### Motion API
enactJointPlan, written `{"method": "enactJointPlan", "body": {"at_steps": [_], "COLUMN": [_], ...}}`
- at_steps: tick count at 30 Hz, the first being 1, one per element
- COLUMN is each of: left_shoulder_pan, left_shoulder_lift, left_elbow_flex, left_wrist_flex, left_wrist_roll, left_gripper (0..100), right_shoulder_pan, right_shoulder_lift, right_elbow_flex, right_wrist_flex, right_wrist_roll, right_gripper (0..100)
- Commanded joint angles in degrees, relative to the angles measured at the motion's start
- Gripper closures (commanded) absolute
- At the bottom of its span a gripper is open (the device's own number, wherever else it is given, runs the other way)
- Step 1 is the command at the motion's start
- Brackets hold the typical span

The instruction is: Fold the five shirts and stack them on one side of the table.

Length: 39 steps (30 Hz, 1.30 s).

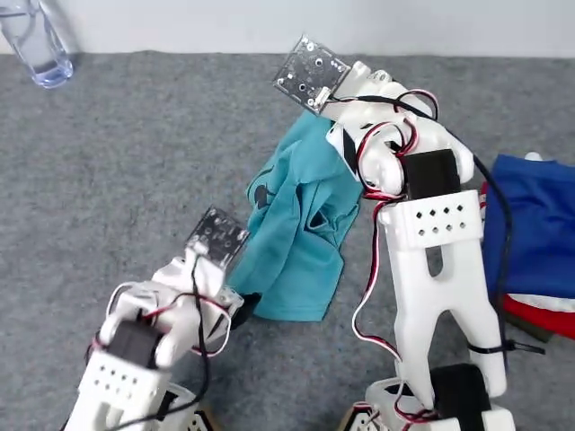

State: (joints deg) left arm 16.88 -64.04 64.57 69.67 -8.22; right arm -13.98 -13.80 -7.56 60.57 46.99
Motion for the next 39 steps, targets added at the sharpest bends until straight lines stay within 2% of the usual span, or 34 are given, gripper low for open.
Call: {"method": "enactJointPlan", "body": {"at_steps": [1, 7, 19, 24, 31, 39], "left_shoulder_pan": [0.1, 0.1, 0.4, 0.4, 0.6, 4.7], "left_shoulder_lift": [10.7, 25.4, 38.4, 44.9, 47.1, 47.2], "left_elbow_flex": [-6.9, -11.3, -11.6, -11.6, -12.7, -12.6], "left_wrist_flex": [-1.0, -3.3, -12.7, -17.1, -17.6, -17.1], "left_wrist_roll": [-0.6, -0.6, -0.6, -0.6, -0.7, -0.7], "left_gripper": [74, 74, 74, 80, 84, 81], "right_shoulder_pan": [0.7, 0.8, 0.8, 0.8, 0.8, 0.8], "right_shoulder_lift": [-0.3, -0.3, -0.3, -0.3, -0.3, -0.3], "right_elbow_flex": [-2.6, -2.6, -2.6, -2.6, -2.6, -2.6], "right_wrist_flex": [0.3, 1.5, 1.9, 1.9, 1.9, 2.0], "right_wrist_roll": [-0.6, -0.6, -0.6, -0.6, -0.6, -0.6], "right_gripper": [99.0, 99.0, 99.0, 99.0, 99.0, 99.0]}}
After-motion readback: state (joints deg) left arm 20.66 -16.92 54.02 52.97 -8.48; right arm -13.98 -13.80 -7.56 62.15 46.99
